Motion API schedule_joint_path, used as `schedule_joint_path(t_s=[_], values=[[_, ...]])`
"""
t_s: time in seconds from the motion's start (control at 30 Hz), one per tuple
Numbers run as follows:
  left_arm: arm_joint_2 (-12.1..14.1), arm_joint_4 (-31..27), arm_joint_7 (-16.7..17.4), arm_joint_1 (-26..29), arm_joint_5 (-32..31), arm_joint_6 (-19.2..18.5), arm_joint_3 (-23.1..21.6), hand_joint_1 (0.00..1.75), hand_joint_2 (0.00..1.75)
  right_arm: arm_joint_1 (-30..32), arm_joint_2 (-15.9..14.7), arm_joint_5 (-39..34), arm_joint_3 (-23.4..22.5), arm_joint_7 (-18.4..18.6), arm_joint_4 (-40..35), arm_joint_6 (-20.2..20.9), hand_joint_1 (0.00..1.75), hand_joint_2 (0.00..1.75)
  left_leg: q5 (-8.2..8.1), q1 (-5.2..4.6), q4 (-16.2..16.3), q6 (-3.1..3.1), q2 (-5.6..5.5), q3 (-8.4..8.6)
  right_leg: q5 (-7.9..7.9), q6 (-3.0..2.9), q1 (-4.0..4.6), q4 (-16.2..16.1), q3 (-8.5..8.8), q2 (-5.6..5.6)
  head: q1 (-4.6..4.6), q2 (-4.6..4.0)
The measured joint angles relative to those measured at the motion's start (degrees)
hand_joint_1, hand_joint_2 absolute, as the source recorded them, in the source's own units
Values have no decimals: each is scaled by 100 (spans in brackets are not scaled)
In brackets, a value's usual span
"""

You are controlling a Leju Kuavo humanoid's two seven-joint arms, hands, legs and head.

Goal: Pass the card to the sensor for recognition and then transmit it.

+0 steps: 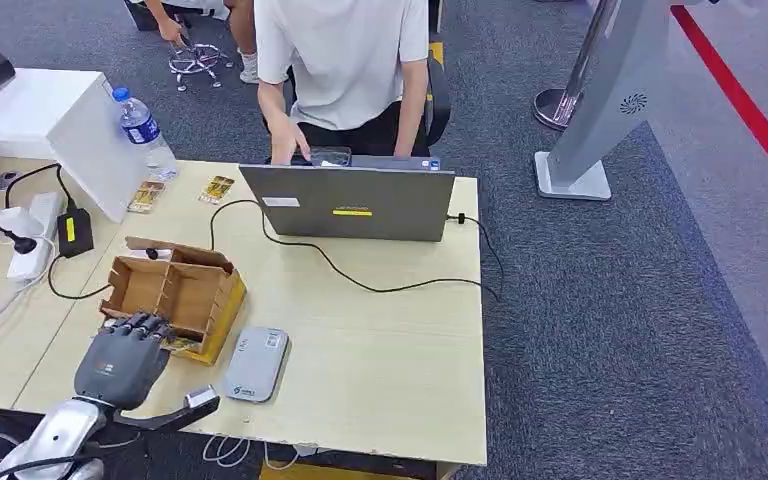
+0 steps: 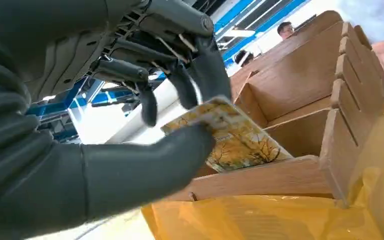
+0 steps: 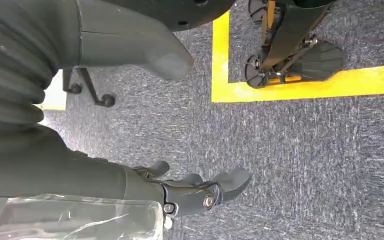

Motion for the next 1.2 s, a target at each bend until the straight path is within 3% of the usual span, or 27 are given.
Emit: schedule_joint_path(t_s=[0.23,0.57,0.83,1.0,1.07,1.13,1.2], values=[[-15,7,-33,1,17,35,52,175,175,-4,0,15,0,-7,0,17,0,175,0,0,0,0,0,0,0,0,0,0,0,0,0,0],[-66,-217,-76,184,-18,367,212,175,175,-3,0,22,-39,-17,0,9,0,175,0,0,0,0,0,0,0,0,0,0,-1,0,0,0],[103,-1623,-321,838,188,646,433,175,175,1,0,-81,-205,-48,0,-17,0,175,-1,0,0,0,2,-1,-1,0,0,-1,-3,2,-2,0],[304,-2755,-703,1189,458,1494,507,175,175,10,2,-105,-332,-68,0,-22,0,175,-1,0,0,1,-4,-5,-2,2,0,-2,-4,-8,-2,0],[321,-3039,-883,944,792,1723,579,175,175,9,2,-2,-354,-81,0,-15,0,175,1,-1,2,2,-22,0,-3,2,0,-5,-14,-28,-7,0],[317,-3056,-968,110,1155,1448,592,175,175,-6,0,129,-354,-83,0,11,0,175,28,4,2,4,-83,-19,-3,2,1,-5,-8,-90,-4,0],[306,-2919,-958,-741,1135,1087,592,175,175,-55,0,268,-352,-103,0,52,0,175,45,2,2,-2,-93,-17,6,-3,1,-4,-14,-100,-2,0]])
